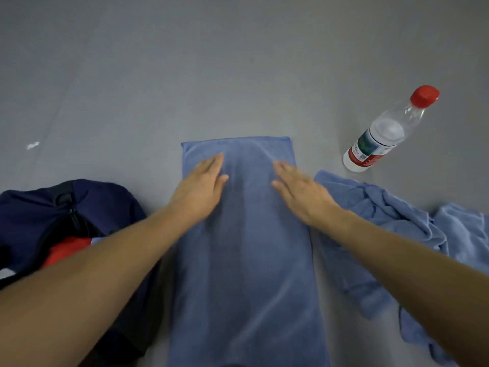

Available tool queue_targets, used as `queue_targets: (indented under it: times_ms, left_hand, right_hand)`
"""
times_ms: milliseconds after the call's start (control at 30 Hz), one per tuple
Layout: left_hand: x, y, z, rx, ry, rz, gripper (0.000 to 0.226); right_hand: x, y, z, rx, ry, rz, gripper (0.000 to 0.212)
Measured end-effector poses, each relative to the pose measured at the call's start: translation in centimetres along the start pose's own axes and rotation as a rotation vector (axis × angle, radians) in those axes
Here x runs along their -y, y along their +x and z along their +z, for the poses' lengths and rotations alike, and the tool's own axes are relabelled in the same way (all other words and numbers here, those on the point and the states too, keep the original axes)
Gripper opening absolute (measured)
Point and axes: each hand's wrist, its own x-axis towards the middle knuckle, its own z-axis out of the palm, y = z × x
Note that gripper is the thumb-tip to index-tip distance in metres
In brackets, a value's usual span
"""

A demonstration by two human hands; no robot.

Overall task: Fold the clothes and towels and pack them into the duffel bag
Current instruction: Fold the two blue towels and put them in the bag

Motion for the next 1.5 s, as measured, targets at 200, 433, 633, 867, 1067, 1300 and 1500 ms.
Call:
queue_targets:
  times_ms: [200, 433, 633, 867, 1067, 1300, 1500]
  left_hand:
    - [4.1, 5.0, 1.4, 0.149, 0.152, -0.032, 0.057]
    - [8.2, 9.2, 0.2, 0.003, 0.26, 0.031, 0.044]
    - [8.3, 11.7, -1.2, -0.114, 0.167, -0.194, 0.024]
    - [8.3, 11.2, -1.1, -0.127, 0.167, -0.239, 0.011]
    - [6.3, 6.6, -3.9, -0.28, 0.015, -0.141, 0.008]
    - [4.5, -5.1, -6.1, -0.34, -0.048, 0.024, 0.016]
    - [1.8, -17.1, -5.2, -0.333, -0.024, 0.164, 0.014]
  right_hand:
    - [-3.1, 6.9, 1.2, 0.004, -0.234, 0.096, 0.058]
    - [-6.0, 9.0, 0.6, 0.038, -0.326, 0.141, 0.057]
    - [-6.4, 10.1, 0.3, 0.024, -0.316, 0.082, 0.057]
    - [-5.1, 10.1, -0.4, -0.237, -0.104, -0.059, 0.037]
    - [-3.1, 7.7, -2.6, -0.466, 0.344, 0.193, 0.034]
    - [-1.4, -2.4, -3.8, -0.467, 0.448, 0.162, 0.029]
    - [0.4, -17.0, -3.1, -0.352, 0.326, 0.131, 0.018]
